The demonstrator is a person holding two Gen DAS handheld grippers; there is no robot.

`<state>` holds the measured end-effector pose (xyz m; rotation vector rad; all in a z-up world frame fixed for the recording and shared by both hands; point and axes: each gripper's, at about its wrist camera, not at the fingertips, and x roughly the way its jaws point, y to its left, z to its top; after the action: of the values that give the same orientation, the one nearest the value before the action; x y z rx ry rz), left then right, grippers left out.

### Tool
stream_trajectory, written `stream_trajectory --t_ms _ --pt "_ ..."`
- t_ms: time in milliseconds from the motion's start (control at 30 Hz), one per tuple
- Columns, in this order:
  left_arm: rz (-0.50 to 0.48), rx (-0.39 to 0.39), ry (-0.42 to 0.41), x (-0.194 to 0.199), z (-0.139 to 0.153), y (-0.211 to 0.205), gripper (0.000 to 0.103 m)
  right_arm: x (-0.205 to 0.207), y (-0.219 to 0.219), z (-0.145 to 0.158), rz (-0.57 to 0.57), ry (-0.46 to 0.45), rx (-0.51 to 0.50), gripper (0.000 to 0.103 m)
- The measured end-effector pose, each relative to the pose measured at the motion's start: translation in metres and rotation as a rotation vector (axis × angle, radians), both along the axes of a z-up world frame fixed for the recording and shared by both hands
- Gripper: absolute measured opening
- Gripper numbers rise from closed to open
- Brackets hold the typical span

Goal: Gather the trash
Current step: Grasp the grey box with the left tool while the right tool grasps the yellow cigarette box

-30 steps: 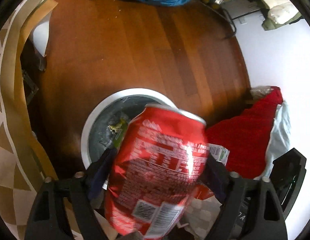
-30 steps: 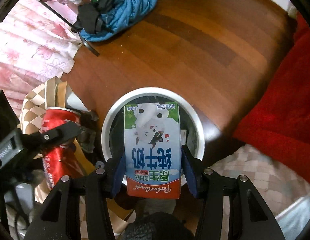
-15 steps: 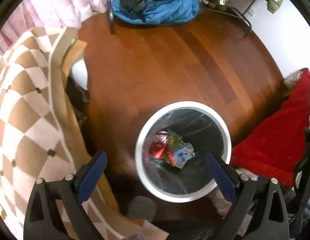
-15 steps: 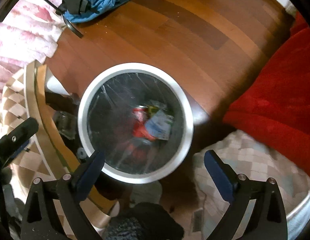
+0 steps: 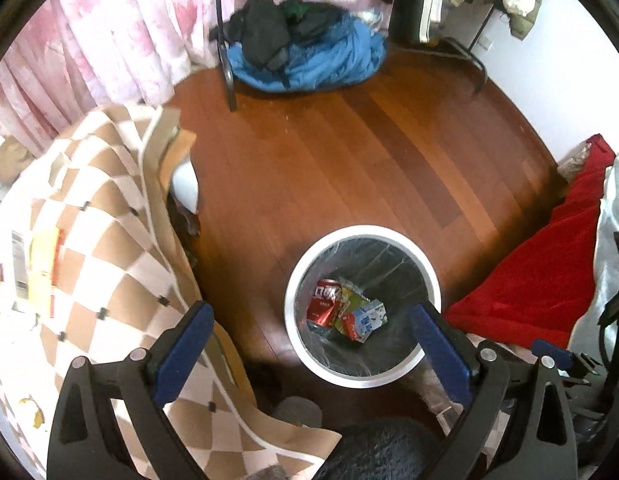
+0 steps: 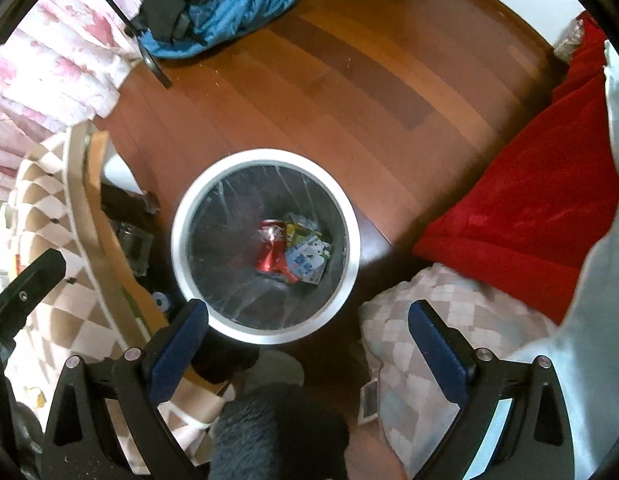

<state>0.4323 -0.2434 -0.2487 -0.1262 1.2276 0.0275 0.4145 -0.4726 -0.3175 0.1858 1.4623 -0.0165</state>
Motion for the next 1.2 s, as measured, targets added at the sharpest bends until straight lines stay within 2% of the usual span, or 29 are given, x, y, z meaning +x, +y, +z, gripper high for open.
stream_trajectory --t_ms 200,400,567,700,800,933,1033,1200 --pt "0.036 0.019 -0.097 -0.02 0.051 0.018 0.101 -0.012 0.01 0.063 0.008 -0.101 0.026 0.101" --pt "0.125 0.016 -0.191 -0.045 0.099 0.067 0.101 -0.024 0.047 0.133 0.06 -0.226 0.082 0.101" --pt "0.255 0.064 -0.219 -0.077 0.117 0.144 0.101 -0.029 0.1 0.171 0.135 -0.287 0.145 0.101" --pt "0.382 0.122 -0.186 -0.107 0.106 0.221 0.101 -0.031 0.173 0.183 0.249 -0.305 0.191 0.101" --pt "0.498 0.142 -0.133 -0.132 0.085 0.285 0.101 -0.031 0.228 0.171 0.321 -0.286 0.207 0.101" --pt "0.649 0.153 -0.048 -0.162 0.046 0.359 0.101 -0.024 0.31 0.131 0.403 -0.215 0.259 0.101" --pt "0.709 0.166 -0.01 -0.175 0.025 0.39 0.101 -0.014 0.369 0.091 0.454 -0.154 0.257 0.1" --pt "0.752 0.196 0.053 -0.188 -0.008 0.424 0.101 0.009 0.448 0.023 0.459 -0.041 0.207 0.086"
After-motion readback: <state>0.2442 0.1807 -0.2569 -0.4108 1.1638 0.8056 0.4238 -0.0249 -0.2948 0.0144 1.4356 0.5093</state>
